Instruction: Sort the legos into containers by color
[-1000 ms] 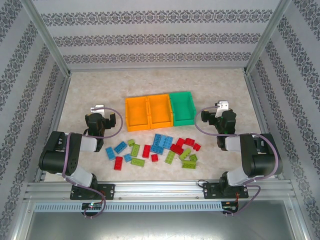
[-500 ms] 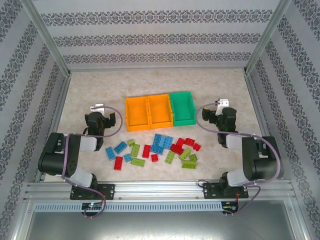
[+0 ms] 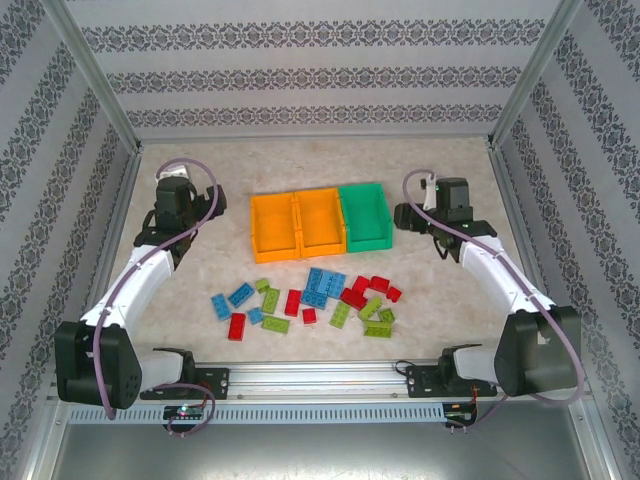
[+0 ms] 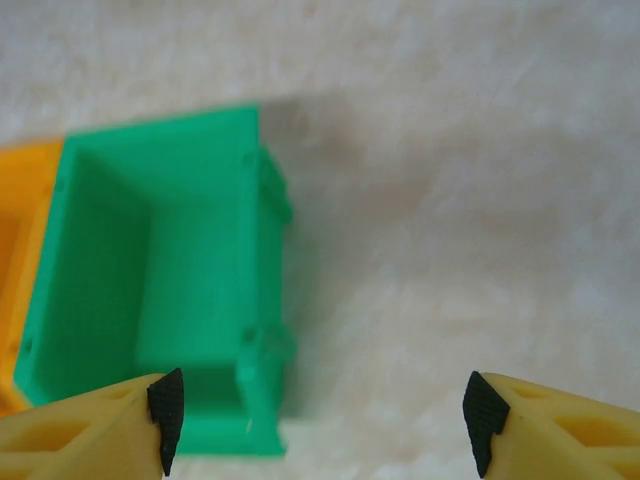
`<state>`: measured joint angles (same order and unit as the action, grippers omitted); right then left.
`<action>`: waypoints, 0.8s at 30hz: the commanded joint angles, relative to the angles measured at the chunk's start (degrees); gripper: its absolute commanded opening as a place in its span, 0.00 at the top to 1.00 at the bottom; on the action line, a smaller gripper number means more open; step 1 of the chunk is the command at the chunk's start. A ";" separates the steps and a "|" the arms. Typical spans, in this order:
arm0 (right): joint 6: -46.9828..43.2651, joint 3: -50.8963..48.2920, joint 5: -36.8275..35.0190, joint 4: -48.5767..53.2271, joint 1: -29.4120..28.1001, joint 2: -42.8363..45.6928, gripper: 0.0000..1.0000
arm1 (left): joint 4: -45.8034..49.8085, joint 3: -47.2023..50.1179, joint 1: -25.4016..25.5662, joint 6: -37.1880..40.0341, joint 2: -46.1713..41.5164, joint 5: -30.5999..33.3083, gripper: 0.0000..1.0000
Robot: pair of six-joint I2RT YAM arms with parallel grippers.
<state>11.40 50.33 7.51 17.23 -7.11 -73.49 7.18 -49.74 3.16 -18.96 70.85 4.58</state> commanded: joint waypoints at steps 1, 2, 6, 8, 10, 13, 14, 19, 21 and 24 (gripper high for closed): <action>4.62 -1.99 1.80 9.66 -2.35 4.18 0.24 | 12.43 0.47 1.40 -6.41 -1.13 -4.61 0.00; 5.32 -2.58 1.81 10.29 -3.37 5.17 0.24 | 13.50 0.67 1.82 -7.24 -1.49 -5.01 0.00; 6.38 -4.45 0.83 13.08 -7.79 7.94 0.26 | 14.91 2.49 2.83 -9.64 -3.07 -7.17 0.00; 6.98 -4.80 0.70 15.55 -10.64 8.17 0.27 | 14.98 3.34 3.47 -10.12 -3.78 -8.51 0.00; 8.29 -4.47 0.19 18.76 -13.13 7.71 0.27 | 15.76 3.46 4.35 -10.23 -4.16 -9.13 0.00; 11.55 -4.34 -1.38 23.21 -16.23 7.02 0.29 | 16.37 3.41 6.22 -9.49 -4.66 -9.06 0.00; 12.76 -4.59 -2.08 24.10 -17.36 7.04 0.29 | 16.25 3.48 7.14 -9.08 -4.74 -9.05 0.00; 16.05 -7.82 -4.22 23.00 -20.76 6.97 0.30 | 14.85 4.19 10.25 -8.55 -5.07 -8.64 0.00; 16.55 -8.64 -4.67 22.71 -21.35 6.32 0.30 | 14.21 4.52 10.74 -8.64 -5.29 -8.71 0.00; 17.59 -8.81 -6.29 24.48 -21.83 5.30 0.30 | 14.29 4.60 11.08 -8.31 -5.78 -8.60 0.00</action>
<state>26.48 42.30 4.51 39.35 -28.29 -67.48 21.47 -45.74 13.54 -27.49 66.46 -4.08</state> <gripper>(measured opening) 0.700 0.996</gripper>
